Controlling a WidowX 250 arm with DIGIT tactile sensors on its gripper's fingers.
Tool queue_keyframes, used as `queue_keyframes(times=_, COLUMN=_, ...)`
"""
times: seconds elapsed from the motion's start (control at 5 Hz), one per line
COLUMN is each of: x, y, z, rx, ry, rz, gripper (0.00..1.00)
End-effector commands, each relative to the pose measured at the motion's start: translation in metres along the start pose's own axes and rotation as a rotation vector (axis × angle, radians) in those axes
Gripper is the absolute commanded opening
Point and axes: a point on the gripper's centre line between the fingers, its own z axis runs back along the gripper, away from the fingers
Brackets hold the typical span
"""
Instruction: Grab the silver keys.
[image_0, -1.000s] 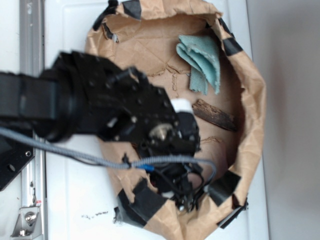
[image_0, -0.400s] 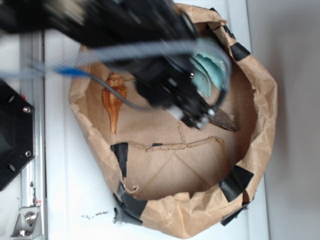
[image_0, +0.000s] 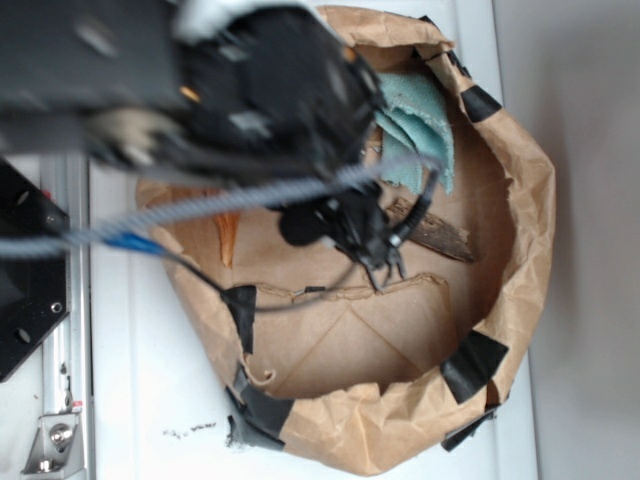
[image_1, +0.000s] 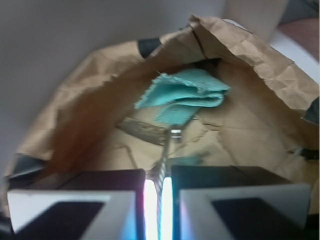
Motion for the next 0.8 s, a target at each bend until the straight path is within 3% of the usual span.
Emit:
queue_keyframes(times=0.0, x=0.006, y=-0.018, z=0.015, rx=0.103, ry=-0.072, rz=-0.001, gripper=0.0)
queue_keyframes(times=0.2, x=0.005, y=-0.018, z=0.012, rx=0.077, ry=-0.058, rz=-0.017, gripper=0.0)
queue_keyframes(times=0.6, x=-0.016, y=-0.023, z=-0.005, rx=0.105, ry=-0.099, rz=-0.062, gripper=0.0)
